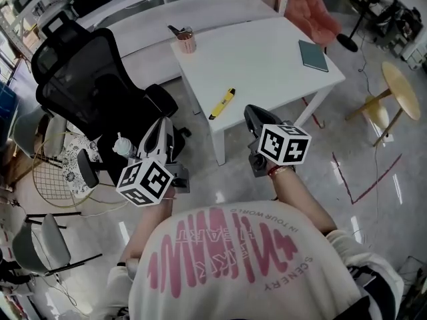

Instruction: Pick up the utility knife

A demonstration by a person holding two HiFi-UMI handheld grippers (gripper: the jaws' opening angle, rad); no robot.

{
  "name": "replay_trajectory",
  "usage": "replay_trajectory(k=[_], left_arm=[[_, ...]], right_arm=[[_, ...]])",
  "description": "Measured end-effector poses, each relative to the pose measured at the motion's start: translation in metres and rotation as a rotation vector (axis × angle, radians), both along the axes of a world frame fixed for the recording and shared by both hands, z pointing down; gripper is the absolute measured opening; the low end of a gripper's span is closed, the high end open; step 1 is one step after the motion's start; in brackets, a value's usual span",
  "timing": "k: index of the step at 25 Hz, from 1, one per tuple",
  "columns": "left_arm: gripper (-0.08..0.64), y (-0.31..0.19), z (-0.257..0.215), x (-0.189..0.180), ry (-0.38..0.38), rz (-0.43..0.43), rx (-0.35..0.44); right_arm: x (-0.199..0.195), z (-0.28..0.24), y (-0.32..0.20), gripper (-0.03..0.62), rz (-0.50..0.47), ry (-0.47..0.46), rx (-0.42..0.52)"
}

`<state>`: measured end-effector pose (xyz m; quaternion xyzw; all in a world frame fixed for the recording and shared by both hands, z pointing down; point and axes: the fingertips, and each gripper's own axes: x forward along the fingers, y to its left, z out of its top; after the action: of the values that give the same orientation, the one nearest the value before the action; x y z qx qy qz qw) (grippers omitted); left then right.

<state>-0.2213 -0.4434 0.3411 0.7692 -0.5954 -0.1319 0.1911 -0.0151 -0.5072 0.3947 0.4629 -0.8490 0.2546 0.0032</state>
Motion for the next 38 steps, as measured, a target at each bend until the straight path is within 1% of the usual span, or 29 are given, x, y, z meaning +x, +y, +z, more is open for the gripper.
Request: replay_trajectory(k=[4, 8, 11, 15, 18, 21, 27, 31, 34, 35, 38], left_arm=[[0.025, -0.016, 0.029, -0.028, 0.018, -0.013, -0.043], [0.025, -0.021, 0.058, -0.045, 0.045, -0.028, -0.092], [0.025, -0.023, 0.074, -0.06, 0.062, -0.049, -0.12], [0.025, -0.02, 0.096, -0.084, 0.083, -0.088, -0.163], [0.025, -0.02, 0.11, -0.101, 0.101, -0.121, -0.187], [0.025, -0.02, 0.117, -0.113, 0.109, -0.143, -0.194], [0.025, -0.019, 0.125, -0.134, 0.113, -0.189, -0.211], [0.025, -0.011, 0.137, -0.144, 0.132, -0.217, -0.229], [0.025, -0.002, 0.149, -0.151, 0.155, -0.242, -0.249], [0.025, 0.0, 0.152, -0.152, 0.161, -0.247, -0.255], [0.025, 0.004, 0.157, -0.156, 0.165, -0.258, -0.26]], right_arm=[[-0.023, 0.037, -0.027, 0.014, 0.0, -0.025, -0.098], [-0.037, 0.073, -0.048, 0.014, -0.002, 0.015, -0.19], [-0.052, 0.101, -0.068, 0.015, -0.021, 0.042, -0.262], [-0.069, 0.145, -0.092, 0.015, -0.03, 0.063, -0.411], [-0.074, 0.165, -0.114, 0.015, 0.001, 0.095, -0.475], [-0.078, 0.178, -0.13, 0.015, 0.032, 0.133, -0.523], [-0.067, 0.198, -0.157, 0.017, 0.125, 0.213, -0.621], [-0.061, 0.207, -0.169, 0.151, 0.182, 0.148, -0.714], [-0.063, 0.208, -0.173, 0.162, 0.216, 0.12, -0.761], [-0.064, 0.207, -0.174, 0.186, 0.221, 0.123, -0.764], [-0.067, 0.205, -0.176, 0.19, 0.228, 0.119, -0.764]])
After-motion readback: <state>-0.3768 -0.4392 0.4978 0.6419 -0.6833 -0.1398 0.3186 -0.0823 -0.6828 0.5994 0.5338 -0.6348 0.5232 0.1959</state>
